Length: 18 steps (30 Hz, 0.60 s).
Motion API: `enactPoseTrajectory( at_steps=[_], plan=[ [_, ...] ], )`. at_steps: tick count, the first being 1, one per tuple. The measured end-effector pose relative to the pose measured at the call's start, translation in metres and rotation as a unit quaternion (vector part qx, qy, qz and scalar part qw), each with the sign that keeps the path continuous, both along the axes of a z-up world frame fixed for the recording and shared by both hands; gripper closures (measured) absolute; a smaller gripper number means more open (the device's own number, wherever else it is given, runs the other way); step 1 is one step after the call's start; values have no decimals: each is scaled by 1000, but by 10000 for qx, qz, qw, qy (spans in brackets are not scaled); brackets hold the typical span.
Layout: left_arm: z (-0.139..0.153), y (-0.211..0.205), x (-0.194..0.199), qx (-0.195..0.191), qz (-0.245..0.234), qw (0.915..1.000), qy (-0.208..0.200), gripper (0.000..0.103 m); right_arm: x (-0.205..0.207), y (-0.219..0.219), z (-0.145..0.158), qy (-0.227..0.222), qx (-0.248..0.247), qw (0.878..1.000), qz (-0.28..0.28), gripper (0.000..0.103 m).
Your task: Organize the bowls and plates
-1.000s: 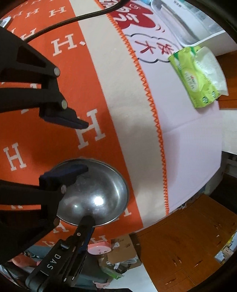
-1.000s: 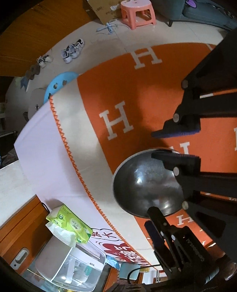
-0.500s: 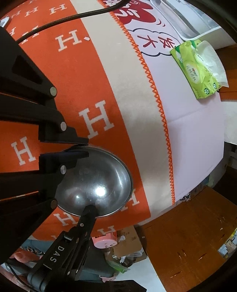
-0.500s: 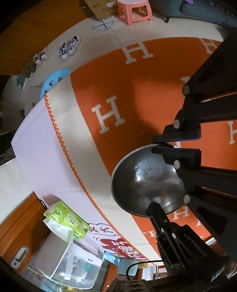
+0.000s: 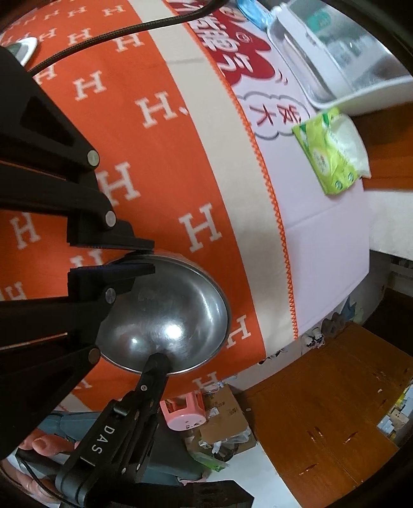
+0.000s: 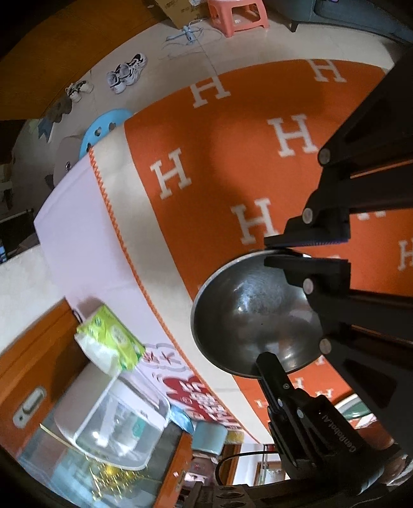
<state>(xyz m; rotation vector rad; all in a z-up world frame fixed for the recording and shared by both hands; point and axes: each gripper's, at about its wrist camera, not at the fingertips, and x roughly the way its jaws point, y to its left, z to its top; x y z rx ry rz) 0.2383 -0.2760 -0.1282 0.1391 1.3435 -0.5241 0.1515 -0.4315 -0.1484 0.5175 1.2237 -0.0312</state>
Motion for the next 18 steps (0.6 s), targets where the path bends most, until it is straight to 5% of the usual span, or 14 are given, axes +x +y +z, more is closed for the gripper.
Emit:
enactPoseTrajectory(
  at_steps=[8,18],
  plan=[
    [40,64,-46,10,126,9998,-181,97,-32,54,27,-186,233,9990,341,97],
    [50,158,-112,104,373,9992,-96,96,-76,142,34,-21,369,9952,907,97]
  ],
)
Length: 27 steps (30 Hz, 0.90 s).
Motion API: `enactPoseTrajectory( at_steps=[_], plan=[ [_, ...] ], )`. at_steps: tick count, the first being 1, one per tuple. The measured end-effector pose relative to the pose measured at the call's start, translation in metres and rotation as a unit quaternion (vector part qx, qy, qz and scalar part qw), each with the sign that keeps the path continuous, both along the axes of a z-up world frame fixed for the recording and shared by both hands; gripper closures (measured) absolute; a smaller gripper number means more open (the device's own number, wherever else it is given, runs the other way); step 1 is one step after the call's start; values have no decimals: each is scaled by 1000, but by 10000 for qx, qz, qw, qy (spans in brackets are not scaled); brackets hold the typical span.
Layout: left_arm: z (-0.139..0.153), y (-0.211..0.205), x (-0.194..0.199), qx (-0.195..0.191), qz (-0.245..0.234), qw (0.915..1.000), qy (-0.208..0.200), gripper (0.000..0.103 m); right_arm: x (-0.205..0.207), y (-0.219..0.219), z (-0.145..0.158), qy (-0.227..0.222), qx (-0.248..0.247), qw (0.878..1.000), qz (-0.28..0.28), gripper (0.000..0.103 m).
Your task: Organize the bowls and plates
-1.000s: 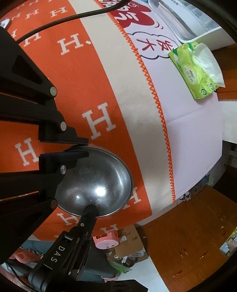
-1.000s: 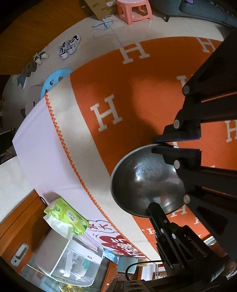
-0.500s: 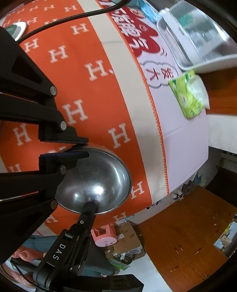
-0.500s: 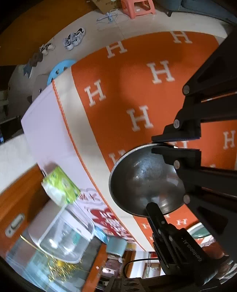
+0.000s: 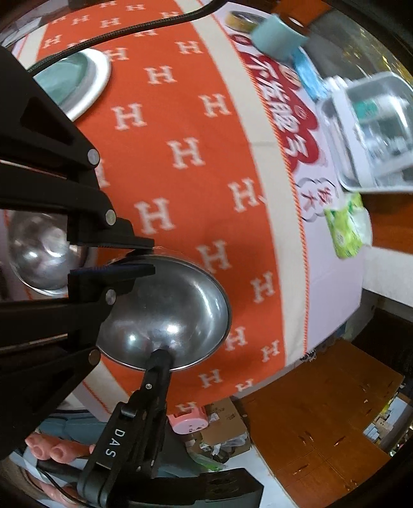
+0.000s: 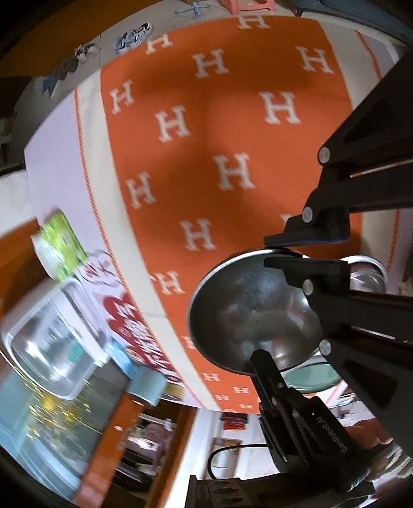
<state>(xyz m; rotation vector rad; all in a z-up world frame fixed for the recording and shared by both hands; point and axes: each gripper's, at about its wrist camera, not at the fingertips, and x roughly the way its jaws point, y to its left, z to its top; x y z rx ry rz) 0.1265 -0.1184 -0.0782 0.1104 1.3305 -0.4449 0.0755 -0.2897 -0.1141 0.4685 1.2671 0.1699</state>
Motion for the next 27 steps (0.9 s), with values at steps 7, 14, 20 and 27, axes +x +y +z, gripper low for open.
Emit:
enactPoseTrajectory(
  at_steps=[7,14,20,27],
  plan=[
    [-26,50,-50,267,133,9994,199,96,-32,59,-22,291,-168,9973,646,96],
    [-56,81,-91,256,230,9983,470,95,-64,92,-45,503,-376,9922,1077,96],
    [-75,84,-111,250,127,9976,636,95,-83,100,-58,608,-520,9897,1184,96],
    [-86,79,-112,396,17,9973,617,94,-86,102,-67,618,-666,9899,1087,96]
  ],
)
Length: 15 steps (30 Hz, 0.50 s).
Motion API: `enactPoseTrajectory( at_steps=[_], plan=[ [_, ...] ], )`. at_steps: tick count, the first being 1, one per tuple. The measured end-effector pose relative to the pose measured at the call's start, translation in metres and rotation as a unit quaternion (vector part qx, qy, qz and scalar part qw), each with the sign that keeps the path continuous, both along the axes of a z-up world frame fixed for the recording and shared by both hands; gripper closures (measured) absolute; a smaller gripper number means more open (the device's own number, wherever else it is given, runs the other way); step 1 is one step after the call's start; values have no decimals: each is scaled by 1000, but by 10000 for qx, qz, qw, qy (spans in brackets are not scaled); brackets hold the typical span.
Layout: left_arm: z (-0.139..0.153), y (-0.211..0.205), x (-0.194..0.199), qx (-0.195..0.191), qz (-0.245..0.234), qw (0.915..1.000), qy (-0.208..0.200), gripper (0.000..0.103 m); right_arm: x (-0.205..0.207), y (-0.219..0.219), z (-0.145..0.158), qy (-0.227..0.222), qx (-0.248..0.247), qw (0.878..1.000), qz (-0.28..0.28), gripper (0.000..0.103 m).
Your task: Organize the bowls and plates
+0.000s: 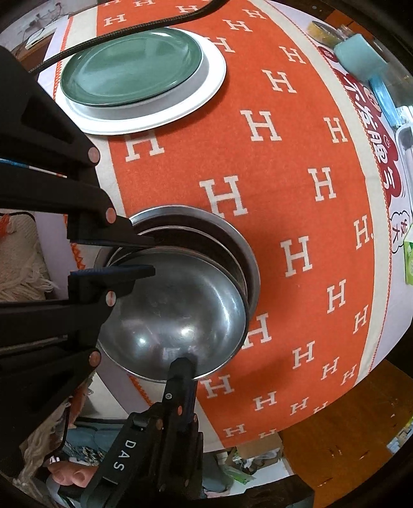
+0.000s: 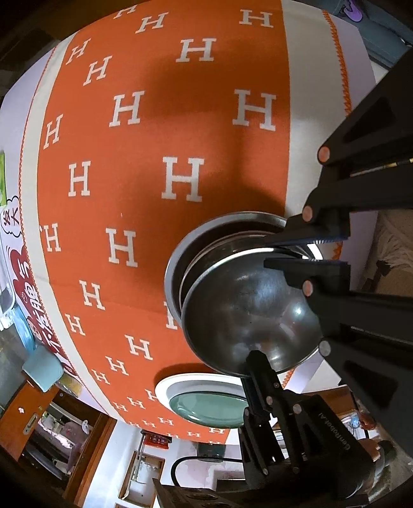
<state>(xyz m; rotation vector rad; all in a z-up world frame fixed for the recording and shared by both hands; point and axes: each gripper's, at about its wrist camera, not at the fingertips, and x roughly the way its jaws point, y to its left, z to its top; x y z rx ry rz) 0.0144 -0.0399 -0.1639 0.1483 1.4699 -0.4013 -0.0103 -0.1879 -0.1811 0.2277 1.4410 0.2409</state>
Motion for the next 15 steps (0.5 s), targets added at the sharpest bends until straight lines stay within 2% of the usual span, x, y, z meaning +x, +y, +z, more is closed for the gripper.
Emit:
enactPoseTrajectory(
  at_steps=[15],
  plan=[
    [-11,3,5,-16,65,10000,18,94,3,10,1,-350,-394,9985,155,96]
  ],
)
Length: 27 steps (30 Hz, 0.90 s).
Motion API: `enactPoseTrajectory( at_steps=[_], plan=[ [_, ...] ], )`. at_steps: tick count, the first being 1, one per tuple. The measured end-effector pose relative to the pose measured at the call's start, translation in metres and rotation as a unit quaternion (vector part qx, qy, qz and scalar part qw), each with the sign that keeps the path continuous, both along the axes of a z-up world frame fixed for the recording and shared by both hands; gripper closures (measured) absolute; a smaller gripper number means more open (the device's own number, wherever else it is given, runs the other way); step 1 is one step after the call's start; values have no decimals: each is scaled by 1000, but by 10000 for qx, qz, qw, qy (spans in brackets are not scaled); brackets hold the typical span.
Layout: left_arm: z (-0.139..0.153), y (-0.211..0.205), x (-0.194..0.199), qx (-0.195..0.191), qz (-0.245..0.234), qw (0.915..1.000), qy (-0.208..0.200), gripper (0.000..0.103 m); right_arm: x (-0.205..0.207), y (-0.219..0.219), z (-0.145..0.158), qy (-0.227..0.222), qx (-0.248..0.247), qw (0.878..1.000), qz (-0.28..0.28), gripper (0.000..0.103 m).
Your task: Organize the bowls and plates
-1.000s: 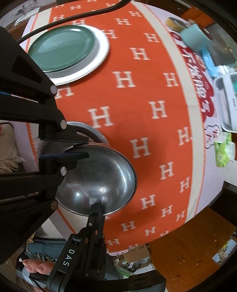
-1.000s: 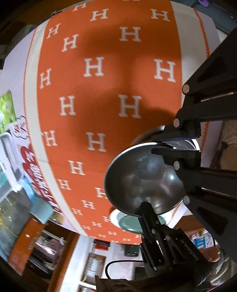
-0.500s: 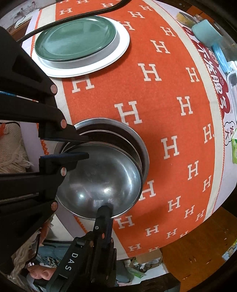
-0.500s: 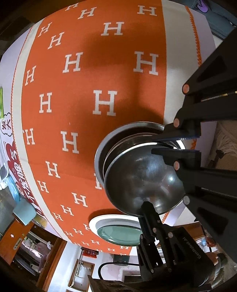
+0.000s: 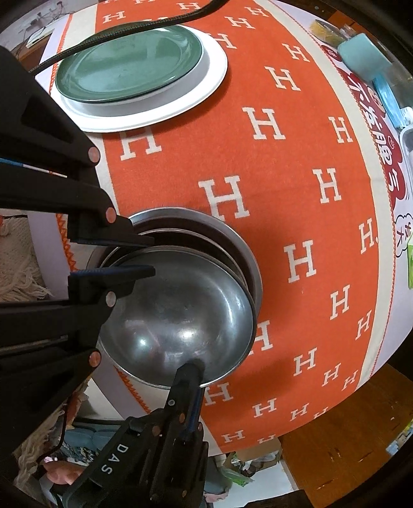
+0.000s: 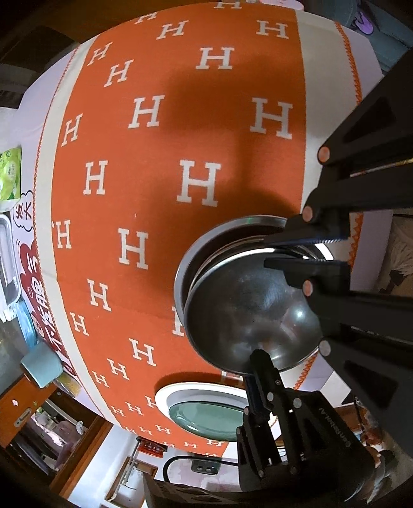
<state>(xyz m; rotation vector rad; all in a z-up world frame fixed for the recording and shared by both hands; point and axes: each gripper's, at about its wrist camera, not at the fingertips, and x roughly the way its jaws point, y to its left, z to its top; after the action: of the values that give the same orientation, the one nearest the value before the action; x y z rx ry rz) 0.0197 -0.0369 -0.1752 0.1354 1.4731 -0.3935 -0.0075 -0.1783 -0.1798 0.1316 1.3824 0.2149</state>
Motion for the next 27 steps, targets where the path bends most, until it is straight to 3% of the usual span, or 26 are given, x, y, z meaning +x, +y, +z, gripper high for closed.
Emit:
enactPoseTrajectory(
  at_steps=[2,7,11,16,20,22,27],
  plan=[
    [1,1,0,-19,16,10000,-8,94,0,3,1,-28,-103,9999,95,95],
    [8,4,1,59,42,9998,-175,74,-2,11,2,-125,-326,9991,242,91],
    [11,9,3,79,93,9996,-246,69,-3,16,4,-284,-652,9967,396,89],
    [18,15,5,-18,197,9991,-374,43,-7,19,10,-488,-823,9938,565,74],
    [23,14,6,-127,167,9987,-461,36,-8,20,19,-713,-782,9923,642,62],
    [25,13,6,-173,156,9984,-506,31,-9,20,21,-774,-766,9919,659,61],
    [28,12,6,-342,168,9977,-562,29,-9,17,28,-847,-567,9928,638,61]
  ],
)
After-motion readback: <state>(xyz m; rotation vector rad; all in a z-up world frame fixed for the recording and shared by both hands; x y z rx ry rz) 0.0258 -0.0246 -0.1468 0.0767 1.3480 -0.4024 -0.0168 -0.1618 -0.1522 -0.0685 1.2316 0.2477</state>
